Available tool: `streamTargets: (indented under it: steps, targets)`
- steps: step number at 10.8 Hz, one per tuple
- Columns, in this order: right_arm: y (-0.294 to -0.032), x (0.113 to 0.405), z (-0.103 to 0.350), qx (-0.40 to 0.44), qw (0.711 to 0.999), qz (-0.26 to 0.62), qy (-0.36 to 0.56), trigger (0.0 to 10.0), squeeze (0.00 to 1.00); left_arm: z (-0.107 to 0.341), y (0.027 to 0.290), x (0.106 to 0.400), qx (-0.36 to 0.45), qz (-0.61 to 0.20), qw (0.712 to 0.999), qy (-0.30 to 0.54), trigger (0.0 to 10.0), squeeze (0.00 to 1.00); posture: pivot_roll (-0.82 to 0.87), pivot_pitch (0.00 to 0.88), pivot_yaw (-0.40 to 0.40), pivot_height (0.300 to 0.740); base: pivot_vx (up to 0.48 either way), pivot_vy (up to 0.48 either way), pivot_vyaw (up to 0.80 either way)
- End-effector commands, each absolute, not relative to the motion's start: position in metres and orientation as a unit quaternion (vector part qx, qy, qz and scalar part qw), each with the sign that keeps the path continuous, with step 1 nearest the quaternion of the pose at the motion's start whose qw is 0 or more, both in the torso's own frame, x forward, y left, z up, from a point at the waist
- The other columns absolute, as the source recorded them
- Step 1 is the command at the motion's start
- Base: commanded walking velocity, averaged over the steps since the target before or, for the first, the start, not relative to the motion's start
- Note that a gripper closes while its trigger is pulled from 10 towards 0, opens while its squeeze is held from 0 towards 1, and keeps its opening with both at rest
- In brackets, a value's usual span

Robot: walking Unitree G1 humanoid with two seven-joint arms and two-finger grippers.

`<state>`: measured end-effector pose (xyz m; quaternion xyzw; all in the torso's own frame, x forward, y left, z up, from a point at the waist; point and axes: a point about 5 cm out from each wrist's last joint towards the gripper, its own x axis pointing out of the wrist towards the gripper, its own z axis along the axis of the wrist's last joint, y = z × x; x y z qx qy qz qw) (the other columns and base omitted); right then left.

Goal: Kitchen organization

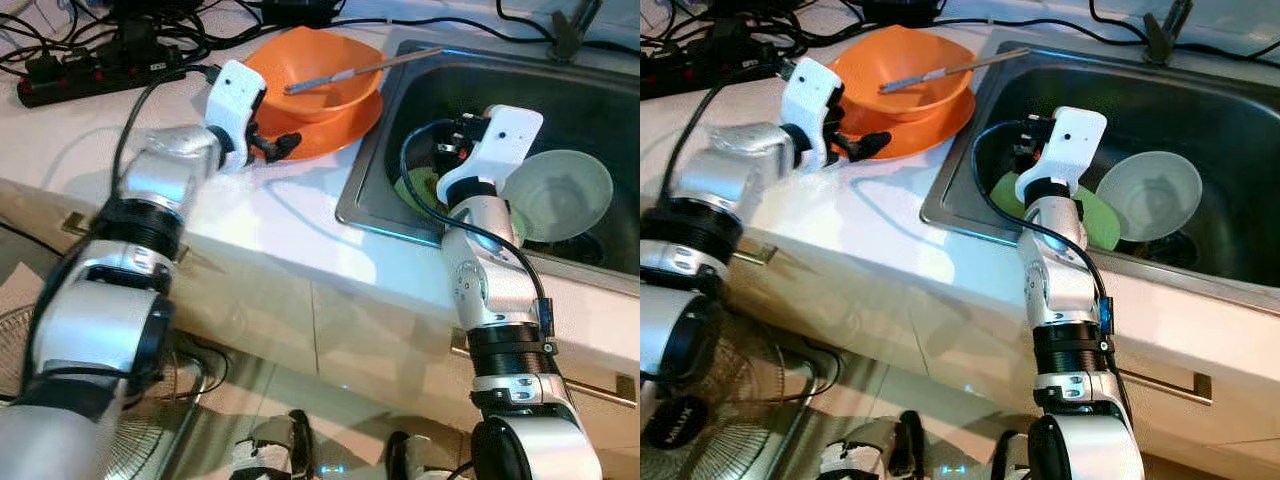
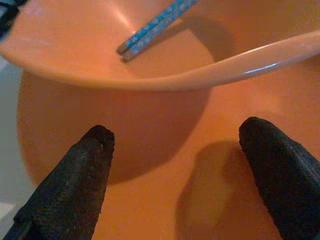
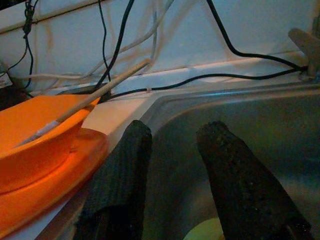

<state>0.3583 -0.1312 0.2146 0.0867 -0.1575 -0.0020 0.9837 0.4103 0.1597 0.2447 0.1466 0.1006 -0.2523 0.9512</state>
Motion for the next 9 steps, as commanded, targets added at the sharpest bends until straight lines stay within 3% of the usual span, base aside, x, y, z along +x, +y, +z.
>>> streamTargets:
  steps: [1,4,6,9]
  targets:
    - [-0.129,0.357,0.216,0.092,0.982,0.000,-0.165,10.0,0.00,0.226,0.173,0.404,0.148,-0.261,0.941,0.155,10.0,0.00,0.12,0.164,0.105,0.740,0.000,0.000,0.00]
    - [-0.127,0.357,0.215,0.097,0.982,0.003,-0.163,10.0,0.00,0.217,0.196,0.382,0.173,-0.281,0.922,0.202,10.0,0.00,0.15,0.172,0.112,0.740,0.000,0.000,0.00]
    - [-0.127,0.358,0.213,0.098,0.982,0.004,-0.160,10.0,0.00,0.225,0.204,0.360,0.176,-0.274,0.924,0.199,10.0,0.00,0.18,0.175,0.115,0.740,0.000,0.000,0.00]
    - [-0.126,0.360,0.211,0.099,0.983,0.005,-0.156,10.0,0.00,0.233,0.196,0.317,0.156,-0.258,0.935,0.189,10.0,0.00,0.20,0.176,0.101,0.740,0.000,0.000,0.00]
